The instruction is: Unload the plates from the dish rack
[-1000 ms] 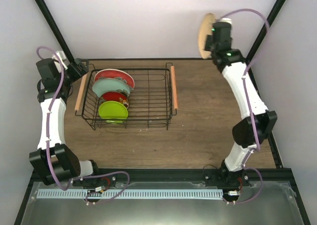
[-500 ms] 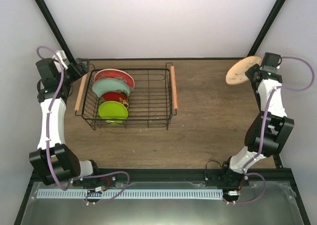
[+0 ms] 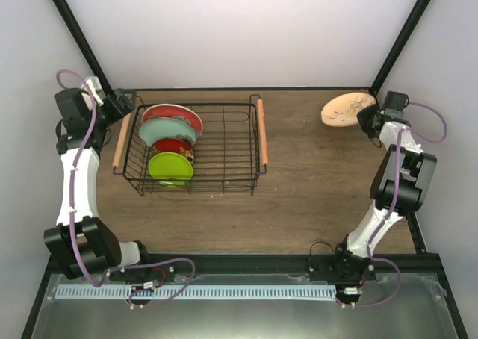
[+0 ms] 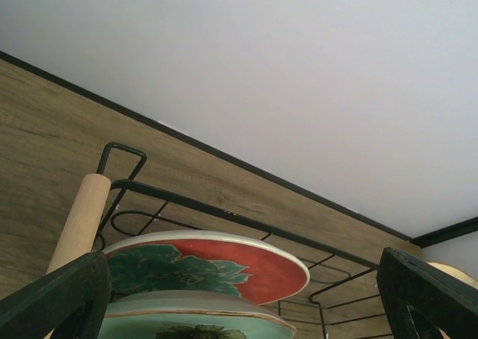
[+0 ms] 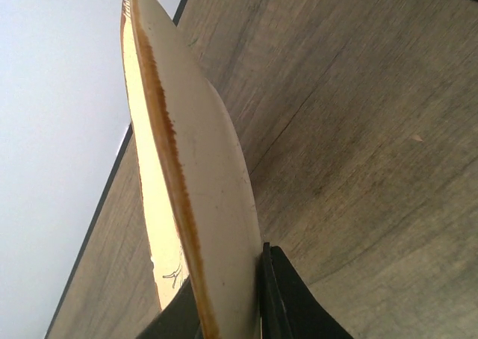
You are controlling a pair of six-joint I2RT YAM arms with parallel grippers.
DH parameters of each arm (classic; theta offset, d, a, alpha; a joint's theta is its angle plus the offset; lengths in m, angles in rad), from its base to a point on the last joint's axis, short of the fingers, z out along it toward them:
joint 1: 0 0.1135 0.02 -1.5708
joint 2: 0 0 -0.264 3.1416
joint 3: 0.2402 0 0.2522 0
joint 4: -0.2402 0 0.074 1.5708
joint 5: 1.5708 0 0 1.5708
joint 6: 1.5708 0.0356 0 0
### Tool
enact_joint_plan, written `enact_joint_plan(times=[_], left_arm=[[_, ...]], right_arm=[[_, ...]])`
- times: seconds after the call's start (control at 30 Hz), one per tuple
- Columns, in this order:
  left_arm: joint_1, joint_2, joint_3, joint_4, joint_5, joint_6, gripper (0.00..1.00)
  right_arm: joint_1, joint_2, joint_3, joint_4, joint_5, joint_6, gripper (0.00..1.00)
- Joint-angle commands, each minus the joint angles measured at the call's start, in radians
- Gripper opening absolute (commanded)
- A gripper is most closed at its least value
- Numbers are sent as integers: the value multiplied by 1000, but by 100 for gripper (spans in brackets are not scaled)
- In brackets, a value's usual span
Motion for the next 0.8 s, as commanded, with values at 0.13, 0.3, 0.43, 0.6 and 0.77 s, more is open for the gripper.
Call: enact_joint_plan(times=[0.13, 0.3, 0.43, 0.6, 0.77], left_arm=[[3, -18, -15, 4, 14, 4, 100], [3, -18, -17, 2, 14, 4, 100], [3, -18, -19, 2, 14, 7, 100], [4, -19, -24, -1, 13, 6, 100], [3, -17, -27, 2, 13, 6, 100]], right_arm=[[-9, 84, 59, 165, -84, 72, 1], [-9, 132, 64, 159, -117, 81, 1], [-9, 152, 55, 156, -127, 86, 1], [-9, 167, 47, 129, -125, 87, 33], [-9, 164, 12, 101, -108, 83, 47]])
